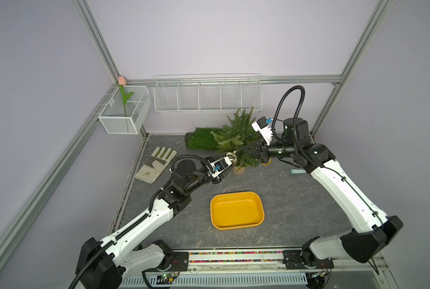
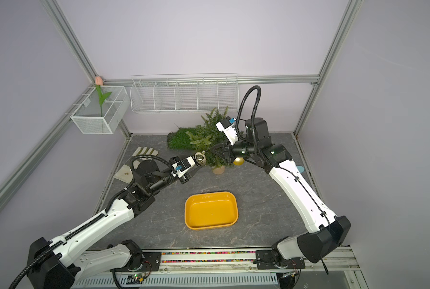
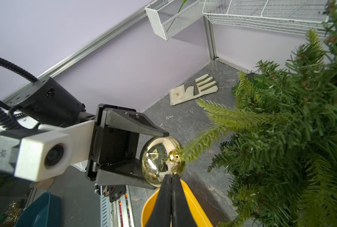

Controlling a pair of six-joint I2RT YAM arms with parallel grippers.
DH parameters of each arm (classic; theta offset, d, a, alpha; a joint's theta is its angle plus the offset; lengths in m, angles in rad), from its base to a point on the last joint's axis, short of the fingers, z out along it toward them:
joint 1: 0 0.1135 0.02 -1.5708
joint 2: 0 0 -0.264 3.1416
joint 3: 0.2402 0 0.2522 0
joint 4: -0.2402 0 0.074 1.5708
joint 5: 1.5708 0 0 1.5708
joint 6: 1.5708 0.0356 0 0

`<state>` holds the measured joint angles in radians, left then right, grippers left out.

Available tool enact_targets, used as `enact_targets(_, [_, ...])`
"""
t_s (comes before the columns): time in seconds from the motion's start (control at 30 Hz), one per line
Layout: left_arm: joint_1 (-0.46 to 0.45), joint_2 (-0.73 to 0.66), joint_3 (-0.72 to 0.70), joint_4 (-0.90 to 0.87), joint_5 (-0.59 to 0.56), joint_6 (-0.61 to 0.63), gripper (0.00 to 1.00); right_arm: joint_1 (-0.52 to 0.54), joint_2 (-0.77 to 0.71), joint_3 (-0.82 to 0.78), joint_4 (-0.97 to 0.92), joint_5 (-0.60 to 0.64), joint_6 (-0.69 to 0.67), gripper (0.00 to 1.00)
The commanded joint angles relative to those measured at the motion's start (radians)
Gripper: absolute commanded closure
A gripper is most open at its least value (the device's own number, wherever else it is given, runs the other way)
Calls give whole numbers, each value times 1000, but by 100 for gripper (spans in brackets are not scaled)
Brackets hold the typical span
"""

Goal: Decorate the small christmas tree with ornaments
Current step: Hang an ornament on the christmas tree.

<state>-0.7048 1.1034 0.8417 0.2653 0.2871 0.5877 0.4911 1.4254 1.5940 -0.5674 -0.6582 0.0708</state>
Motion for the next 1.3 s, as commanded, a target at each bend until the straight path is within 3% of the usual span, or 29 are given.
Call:
enact_targets(0.0, [9,1,47,30,14,16,70,-9,-2,24,-32,14,-40,93])
enact_targets(0.67, [11,27,153,-65,91,27,71,-19,-44,-4,-33,21,-45,94])
enact_targets(1.27, [11,93,251,-172,65,30,72,-69,-52,-33,13,8,-8,94])
